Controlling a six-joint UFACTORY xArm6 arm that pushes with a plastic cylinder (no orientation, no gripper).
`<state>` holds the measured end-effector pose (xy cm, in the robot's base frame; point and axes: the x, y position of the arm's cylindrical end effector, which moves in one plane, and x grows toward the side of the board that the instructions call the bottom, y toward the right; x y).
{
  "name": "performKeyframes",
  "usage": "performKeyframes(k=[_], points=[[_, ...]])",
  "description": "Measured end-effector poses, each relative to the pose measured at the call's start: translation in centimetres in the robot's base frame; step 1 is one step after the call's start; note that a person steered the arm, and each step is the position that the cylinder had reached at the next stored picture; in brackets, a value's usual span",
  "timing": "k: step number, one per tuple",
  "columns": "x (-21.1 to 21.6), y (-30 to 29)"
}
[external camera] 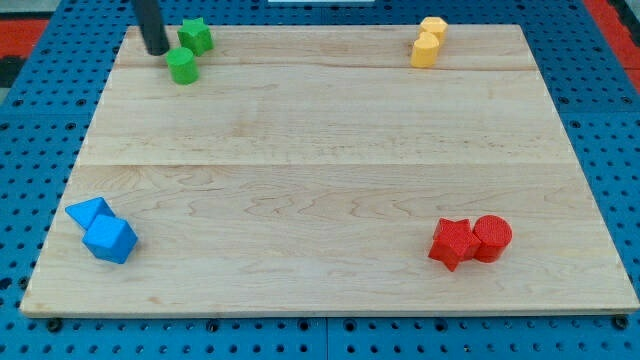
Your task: Place the green star to the top center of the board
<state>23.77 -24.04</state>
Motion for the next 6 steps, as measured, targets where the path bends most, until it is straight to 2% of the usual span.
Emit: performKeyframes(k=[1,3,4,5,6], points=[[-2.6,2.3],[-2.2,19.9],[2.7,19.0],[10.2,15.6],[10.3,5.2]])
